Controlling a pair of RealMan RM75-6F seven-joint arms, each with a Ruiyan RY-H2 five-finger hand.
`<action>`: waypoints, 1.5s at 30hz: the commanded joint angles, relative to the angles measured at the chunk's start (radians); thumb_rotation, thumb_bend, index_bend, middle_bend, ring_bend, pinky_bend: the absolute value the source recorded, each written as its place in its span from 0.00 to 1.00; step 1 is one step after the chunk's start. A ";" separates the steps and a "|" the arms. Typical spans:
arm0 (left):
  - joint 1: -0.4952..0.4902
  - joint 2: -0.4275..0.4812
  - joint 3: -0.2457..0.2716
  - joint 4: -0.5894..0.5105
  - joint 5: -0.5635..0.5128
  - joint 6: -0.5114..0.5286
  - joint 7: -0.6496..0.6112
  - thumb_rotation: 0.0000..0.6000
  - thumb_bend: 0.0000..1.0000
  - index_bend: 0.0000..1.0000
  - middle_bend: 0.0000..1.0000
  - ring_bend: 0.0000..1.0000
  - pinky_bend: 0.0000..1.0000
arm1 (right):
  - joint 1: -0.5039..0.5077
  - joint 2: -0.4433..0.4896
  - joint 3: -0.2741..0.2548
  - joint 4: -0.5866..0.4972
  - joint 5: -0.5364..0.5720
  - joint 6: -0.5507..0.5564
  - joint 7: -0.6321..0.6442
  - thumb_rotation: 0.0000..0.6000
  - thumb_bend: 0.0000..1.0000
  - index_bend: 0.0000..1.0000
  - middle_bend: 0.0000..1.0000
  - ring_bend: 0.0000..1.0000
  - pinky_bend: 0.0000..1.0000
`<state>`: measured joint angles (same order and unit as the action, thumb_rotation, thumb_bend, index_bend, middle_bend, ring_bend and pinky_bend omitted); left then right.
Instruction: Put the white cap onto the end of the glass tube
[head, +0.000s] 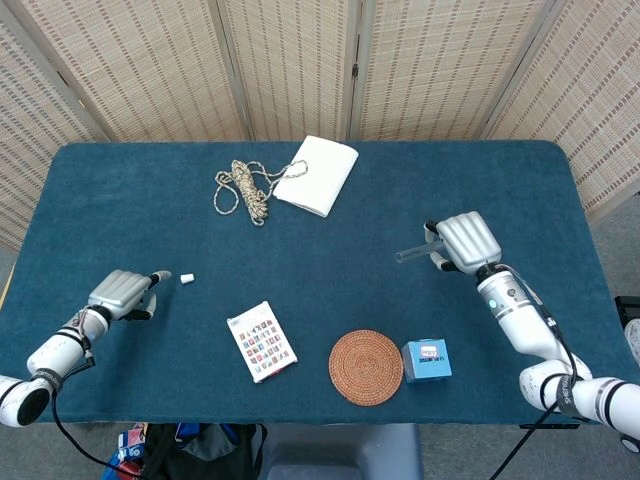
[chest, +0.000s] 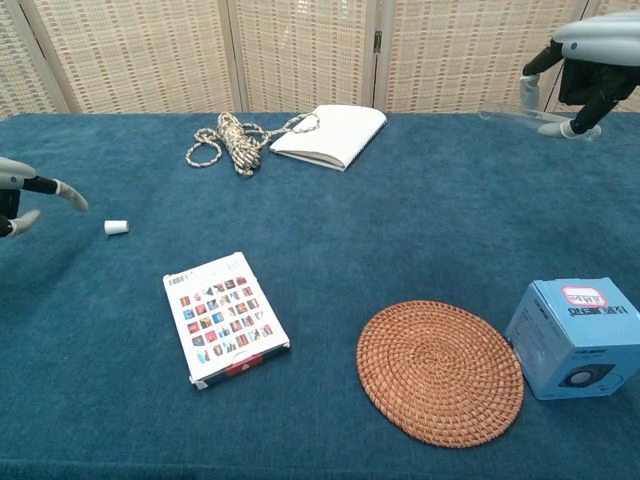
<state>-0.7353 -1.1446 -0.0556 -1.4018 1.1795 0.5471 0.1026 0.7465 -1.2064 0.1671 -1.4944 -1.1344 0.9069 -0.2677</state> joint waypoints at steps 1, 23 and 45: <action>-0.010 -0.019 0.007 0.015 -0.021 -0.011 0.010 0.61 0.71 0.12 1.00 1.00 1.00 | -0.002 -0.001 -0.001 0.002 -0.001 -0.001 0.002 1.00 0.49 0.87 1.00 1.00 1.00; -0.065 -0.086 0.038 0.072 -0.117 -0.058 0.032 0.61 0.71 0.12 1.00 1.00 1.00 | -0.016 -0.008 -0.006 0.028 -0.011 -0.007 0.022 1.00 0.49 0.87 1.00 1.00 1.00; -0.106 -0.064 0.035 0.027 -0.137 -0.036 0.042 0.60 0.71 0.12 1.00 1.00 1.00 | -0.029 -0.011 -0.007 0.047 -0.021 -0.008 0.044 1.00 0.49 0.87 1.00 1.00 1.00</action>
<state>-0.8407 -1.2100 -0.0209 -1.3738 1.0441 0.5098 0.1429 0.7173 -1.2175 0.1606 -1.4468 -1.1555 0.8986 -0.2238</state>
